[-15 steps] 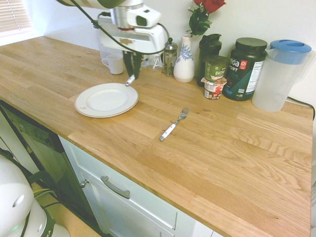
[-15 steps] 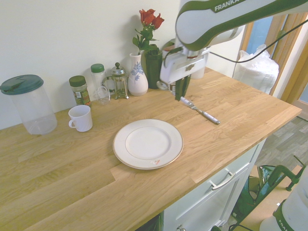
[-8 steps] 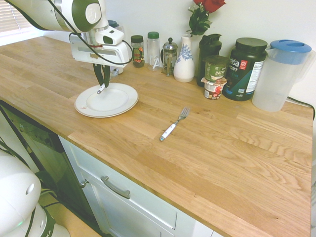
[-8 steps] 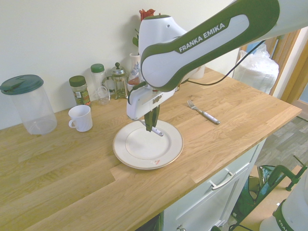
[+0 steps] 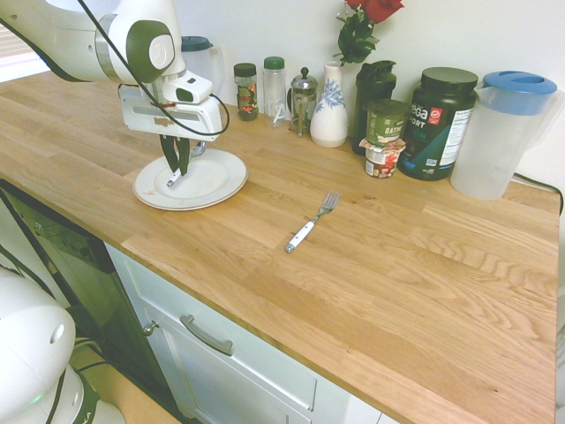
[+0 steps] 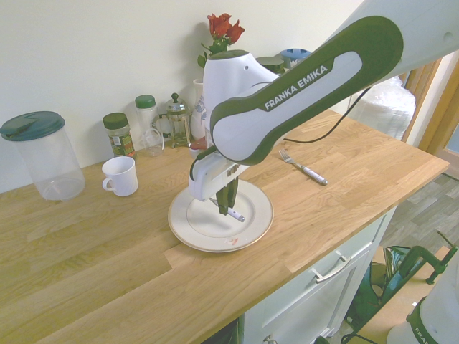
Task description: Put the spoon into the plate
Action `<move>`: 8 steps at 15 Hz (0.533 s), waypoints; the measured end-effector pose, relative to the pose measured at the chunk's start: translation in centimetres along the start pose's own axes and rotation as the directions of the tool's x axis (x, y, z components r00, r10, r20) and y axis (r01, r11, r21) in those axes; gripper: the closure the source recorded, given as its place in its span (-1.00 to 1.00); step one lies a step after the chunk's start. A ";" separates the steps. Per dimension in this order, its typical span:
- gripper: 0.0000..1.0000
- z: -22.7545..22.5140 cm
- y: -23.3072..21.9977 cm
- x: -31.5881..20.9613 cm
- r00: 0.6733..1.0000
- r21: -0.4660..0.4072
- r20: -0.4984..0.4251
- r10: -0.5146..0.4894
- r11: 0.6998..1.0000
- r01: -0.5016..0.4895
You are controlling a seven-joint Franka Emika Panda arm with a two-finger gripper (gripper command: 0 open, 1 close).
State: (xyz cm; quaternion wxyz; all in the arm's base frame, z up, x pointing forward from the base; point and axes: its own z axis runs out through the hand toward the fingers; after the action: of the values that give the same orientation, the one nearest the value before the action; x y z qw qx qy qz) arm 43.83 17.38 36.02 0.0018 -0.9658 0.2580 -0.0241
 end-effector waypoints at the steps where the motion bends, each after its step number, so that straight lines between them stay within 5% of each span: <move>1: 1.00 0.3 -0.1 0.0 1.000 0.000 0.000 0.002 1.000 -0.002; 4: 1.00 1.2 -0.3 0.0 1.000 -0.007 0.004 0.004 1.000 -0.004; 5: -1.00 1.4 -0.3 0.1 1.000 -0.009 0.004 0.008 1.000 -0.008; 8: -1.00 1.9 -0.1 0.3 1.000 -0.013 0.007 0.020 1.000 -0.020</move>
State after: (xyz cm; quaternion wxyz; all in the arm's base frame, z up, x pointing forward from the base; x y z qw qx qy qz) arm 44.28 17.33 34.15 -0.0034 -0.9633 0.2677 -0.0188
